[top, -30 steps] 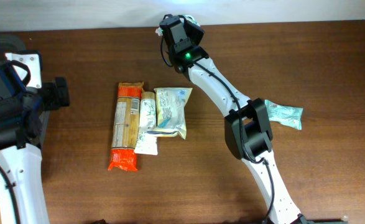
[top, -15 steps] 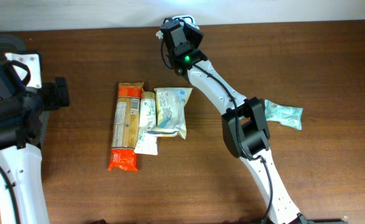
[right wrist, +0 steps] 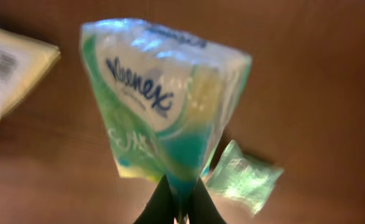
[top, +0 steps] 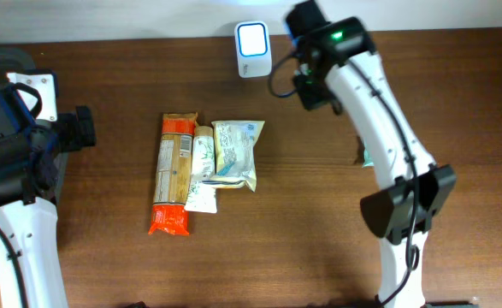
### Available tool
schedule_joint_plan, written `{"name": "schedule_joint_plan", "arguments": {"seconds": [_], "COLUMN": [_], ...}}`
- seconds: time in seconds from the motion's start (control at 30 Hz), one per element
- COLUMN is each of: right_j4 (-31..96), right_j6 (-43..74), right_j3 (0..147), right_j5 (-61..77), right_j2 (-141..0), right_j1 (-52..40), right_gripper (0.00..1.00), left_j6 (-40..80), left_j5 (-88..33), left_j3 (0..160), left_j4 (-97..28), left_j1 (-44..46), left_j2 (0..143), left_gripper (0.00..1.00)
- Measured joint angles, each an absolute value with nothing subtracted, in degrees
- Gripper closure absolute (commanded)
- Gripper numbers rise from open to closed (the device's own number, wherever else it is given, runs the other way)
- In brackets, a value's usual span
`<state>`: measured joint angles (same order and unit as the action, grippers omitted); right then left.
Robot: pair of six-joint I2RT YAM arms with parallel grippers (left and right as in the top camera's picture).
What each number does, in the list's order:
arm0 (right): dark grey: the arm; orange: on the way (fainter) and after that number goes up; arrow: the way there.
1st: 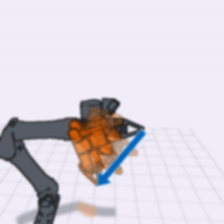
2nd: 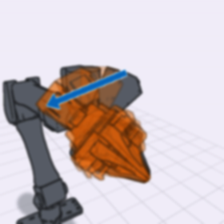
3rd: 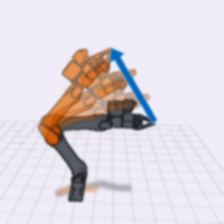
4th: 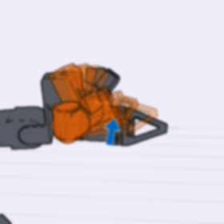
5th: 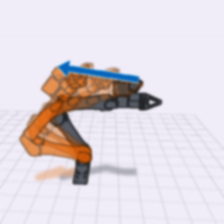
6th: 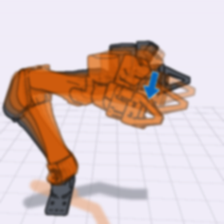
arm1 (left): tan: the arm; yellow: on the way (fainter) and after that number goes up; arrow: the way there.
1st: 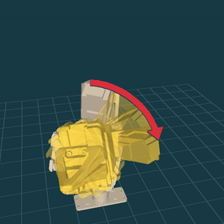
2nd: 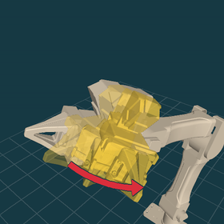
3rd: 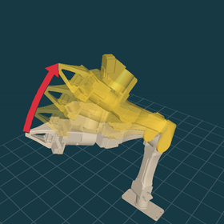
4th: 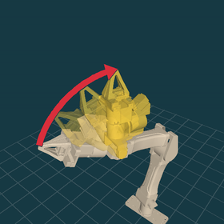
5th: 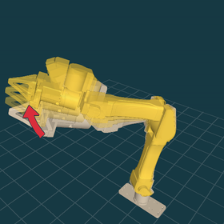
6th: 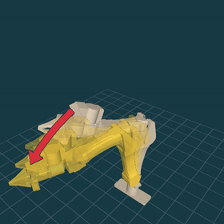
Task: Scan the item barcode
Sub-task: 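Place the small green box beside the mint-green packet on the right, then reach the right gripper to the white-yellow bag and grasp it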
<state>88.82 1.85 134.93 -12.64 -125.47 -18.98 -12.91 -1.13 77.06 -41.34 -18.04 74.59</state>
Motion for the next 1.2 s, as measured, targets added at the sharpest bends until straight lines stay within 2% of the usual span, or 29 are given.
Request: {"name": "schedule_joint_plan", "arguments": {"seconds": [0.13, 0.3, 0.4, 0.57, 0.7, 0.77, 0.8, 0.83, 0.9, 1.2], "right_j4": [86.5, 77.3, 72.7, 72.1, 75.0, 79.6, 81.7, 84.3, 85.3, 75.5], "right_j6": [6.6, 9.1, 9.5, 10.7, 11.5, 10.4, 9.9, 9.1, 8.1, 6.7], "right_j3": [124.1, 109.4, 106.9, 106.9, 107.2, 109.6, 111.8, 115.0, 118.5, 118.5], "right_j5": [-4.3, 1.0, 4.3, 5.5, 6.4, 6.6, 6.8, 7.3, 8.2, 24.7], "right_j2": [-126.7, -127.9, -127.9, -127.9, -127.9, -128.0, -128.2, -128.2, -128.2, -128.2], "right_j1": [-9.5, 2.2, 7.9, 11.6, 13.3, 12.8, 12.1, 10.4, 7.6, -16.8], "right_gripper": [0.96, 0.96, 0.73, 0.61, 0.6, 0.59, 0.55, 0.46, 0.41, 0.52], "left_j6": [-12.9, -12.9, -12.9, -12.9, -12.9, -12.9, -12.9, -12.9, -12.9, -12.9], "left_j5": [-1.1, -1.1, -1.1, -1.1, -1.1, -1.1, -1.1, -1.1, -1.1, -1.1], "left_j3": [77.1, 77.1, 77.1, 77.1, 77.1, 77.1, 77.1, 77.1, 77.1, 77.1], "left_j4": [-41.4, -41.4, -41.3, -41.4, -41.4, -41.4, -41.4, -41.3, -41.4, -41.4], "left_j1": [-18.0, -18.0, -18.0, -18.0, -18.0, -18.0, -18.0, -18.0, -18.0, -18.0], "left_j2": [74.6, 74.6, 74.6, 74.6, 74.6, 74.6, 74.6, 74.6, 74.6, 74.6], "left_gripper": [0.01, 0.01, 0.01, 0.01, 0.01, 0.01, 0.01, 0.01, 0.01, 0.01]}}
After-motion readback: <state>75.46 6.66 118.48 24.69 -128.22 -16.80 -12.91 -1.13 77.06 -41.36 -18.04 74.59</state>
